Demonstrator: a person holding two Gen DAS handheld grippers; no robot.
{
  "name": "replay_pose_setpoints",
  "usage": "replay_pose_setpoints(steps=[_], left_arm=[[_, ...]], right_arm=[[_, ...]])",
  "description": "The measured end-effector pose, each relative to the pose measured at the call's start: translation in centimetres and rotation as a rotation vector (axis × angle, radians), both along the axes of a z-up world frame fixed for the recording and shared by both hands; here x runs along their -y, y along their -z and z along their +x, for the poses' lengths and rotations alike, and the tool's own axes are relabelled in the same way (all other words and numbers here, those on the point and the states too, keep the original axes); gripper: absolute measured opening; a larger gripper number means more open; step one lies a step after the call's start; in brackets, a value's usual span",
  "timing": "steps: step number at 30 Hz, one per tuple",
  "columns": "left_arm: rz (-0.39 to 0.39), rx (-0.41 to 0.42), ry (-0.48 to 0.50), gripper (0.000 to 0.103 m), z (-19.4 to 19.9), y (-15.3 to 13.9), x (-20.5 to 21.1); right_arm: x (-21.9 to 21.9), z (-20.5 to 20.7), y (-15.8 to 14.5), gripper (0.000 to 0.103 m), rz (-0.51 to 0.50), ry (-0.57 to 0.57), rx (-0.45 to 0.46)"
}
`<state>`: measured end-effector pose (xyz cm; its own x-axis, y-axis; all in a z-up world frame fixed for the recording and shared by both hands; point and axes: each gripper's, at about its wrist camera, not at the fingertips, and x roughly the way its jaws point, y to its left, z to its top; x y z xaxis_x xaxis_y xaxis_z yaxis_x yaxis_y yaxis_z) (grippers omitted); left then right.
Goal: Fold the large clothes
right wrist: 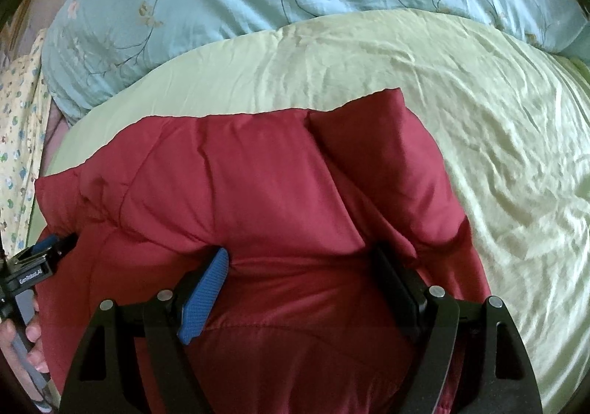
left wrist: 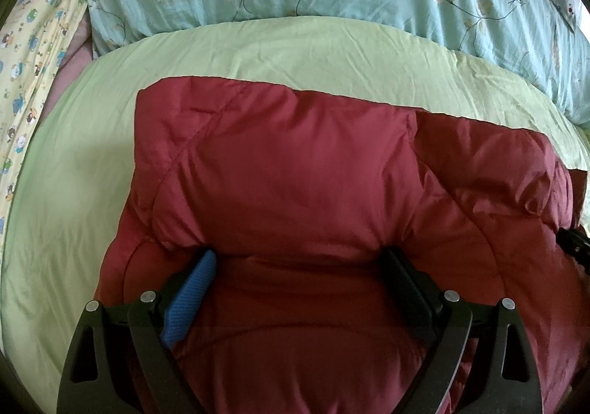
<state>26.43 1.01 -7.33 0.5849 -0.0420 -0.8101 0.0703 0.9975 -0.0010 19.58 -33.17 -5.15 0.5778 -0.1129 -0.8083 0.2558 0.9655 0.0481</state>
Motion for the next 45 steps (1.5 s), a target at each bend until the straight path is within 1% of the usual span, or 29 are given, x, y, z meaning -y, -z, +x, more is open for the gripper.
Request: replay_pose_setpoints(steps=[6, 10, 14, 18, 20, 22, 24, 26, 30, 31, 32, 33, 35, 36, 37, 38, 41, 43, 45], left_arm=[[-0.031, 0.018, 0.010, 0.091, -2.5, -1.4, -0.7], [-0.040, 0.062, 0.034, 0.091, -6.0, -2.6, -0.9], [-0.065, 0.080, 0.071, 0.091, -9.8, -3.5, -1.1], [-0.085, 0.075, 0.111, 0.091, -13.5, -3.4, -1.0], [-0.050, 0.070, 0.114, 0.091, -14.4, -2.6, -0.7], [-0.016, 0.070, 0.114, 0.094, -14.7, -1.7, -0.5], [-0.014, 0.066, 0.112, 0.096, -14.4, -1.0, -0.4], [-0.009, 0.070, 0.109, 0.098, -14.3, -0.8, -0.3], [0.002, 0.077, 0.106, 0.098, -14.4, -0.5, 0.1], [0.000, 0.078, 0.106, 0.098, -14.5, -0.4, 0.1], [0.000, 0.077, 0.105, 0.098, -14.5, -0.4, 0.1], [0.001, 0.077, 0.104, 0.098, -14.4, -0.4, 0.1], [0.004, 0.078, 0.103, 0.098, -14.3, -0.3, 0.2], [0.007, 0.077, 0.104, 0.098, -14.1, -0.2, 0.2], [0.013, 0.076, 0.106, 0.099, -13.9, -0.2, 0.2], [0.020, 0.078, 0.106, 0.099, -13.9, -0.1, 0.3], [0.037, 0.085, 0.105, 0.100, -13.7, 0.2, 0.5], [0.035, 0.083, 0.100, 0.100, -13.8, 0.1, 0.4], [0.022, 0.083, 0.095, 0.100, -14.2, -0.3, 0.2]], right_arm=[[0.1, 0.0, 0.0, 0.081, 0.003, -0.001, 0.000], [0.2, -0.1, 0.0, 0.081, 0.006, 0.004, 0.004], [0.3, -0.4, -0.1, 0.081, 0.000, 0.025, 0.014], [0.3, -0.8, -0.3, 0.081, -0.012, 0.053, 0.024], [0.4, -0.9, -0.4, 0.081, -0.011, 0.062, 0.028], [0.1, -1.2, -0.8, 0.081, -0.022, 0.052, 0.041], [-0.7, -2.2, -1.6, 0.081, -0.046, 0.046, 0.053], [-2.1, -4.1, -2.9, 0.083, -0.070, 0.025, 0.091], [-5.0, -8.5, -4.7, 0.083, -0.063, -0.062, 0.155], [-6.2, -10.0, -4.8, 0.083, -0.058, -0.099, 0.159], [-6.8, -10.7, -4.8, 0.083, -0.059, -0.119, 0.154], [-7.9, -11.8, -4.5, 0.083, -0.071, -0.148, 0.143], [-8.8, -12.9, -3.7, 0.082, -0.112, -0.171, 0.114], [-9.2, -13.2, -2.7, 0.082, -0.155, -0.172, 0.075], [-9.3, -13.2, -2.1, 0.083, -0.186, -0.169, 0.056], [-9.2, -13.0, -1.7, 0.089, -0.202, -0.162, 0.048], [-7.6, -11.7, -0.6, 0.099, -0.193, -0.118, 0.039], [-6.8, -10.6, -0.1, 0.100, -0.163, -0.099, 0.044], [-6.9, -10.4, 0.0, 0.101, -0.176, -0.094, 0.046]])
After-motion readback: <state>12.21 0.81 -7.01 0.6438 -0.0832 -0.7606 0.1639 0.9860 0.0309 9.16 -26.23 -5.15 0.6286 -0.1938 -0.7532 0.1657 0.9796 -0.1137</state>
